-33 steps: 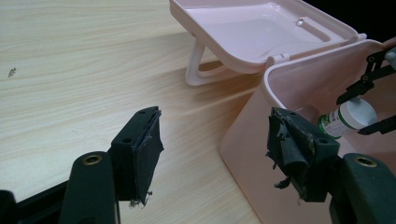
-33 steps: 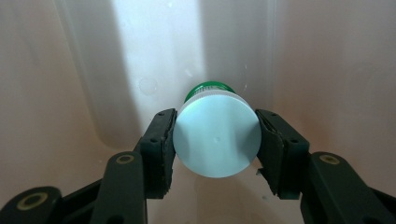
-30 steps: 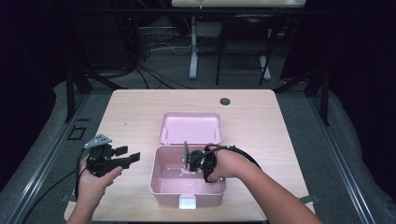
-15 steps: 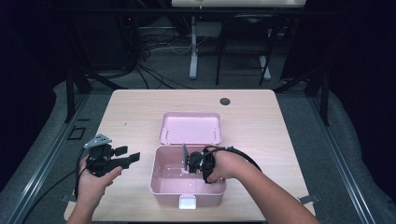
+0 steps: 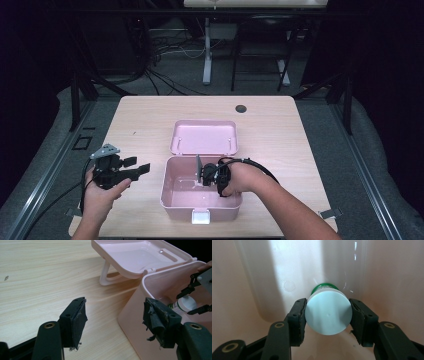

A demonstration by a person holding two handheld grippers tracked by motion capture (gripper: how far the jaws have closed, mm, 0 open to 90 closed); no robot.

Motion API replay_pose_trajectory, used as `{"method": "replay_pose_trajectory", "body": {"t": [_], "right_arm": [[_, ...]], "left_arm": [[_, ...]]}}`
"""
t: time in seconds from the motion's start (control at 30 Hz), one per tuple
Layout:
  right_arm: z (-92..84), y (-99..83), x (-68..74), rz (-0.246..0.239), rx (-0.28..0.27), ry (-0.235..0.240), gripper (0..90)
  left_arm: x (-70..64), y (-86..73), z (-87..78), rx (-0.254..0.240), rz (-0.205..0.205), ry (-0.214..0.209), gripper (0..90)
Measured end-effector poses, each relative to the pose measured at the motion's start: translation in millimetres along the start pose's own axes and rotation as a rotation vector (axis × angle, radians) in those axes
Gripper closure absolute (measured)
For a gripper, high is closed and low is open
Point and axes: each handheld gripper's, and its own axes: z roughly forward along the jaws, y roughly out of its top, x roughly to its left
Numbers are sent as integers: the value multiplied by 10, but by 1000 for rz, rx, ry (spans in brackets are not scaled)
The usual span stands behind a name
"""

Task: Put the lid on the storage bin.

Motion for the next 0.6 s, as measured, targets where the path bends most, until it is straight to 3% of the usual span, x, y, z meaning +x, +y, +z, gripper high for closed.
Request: {"method": "replay_pose_trajectory", "body": {"t": [0.6], "right_arm": [[3, 6, -6, 12, 1, -1, 453]], "left_arm": [[5, 0, -3, -2, -1, 1, 346]]}}
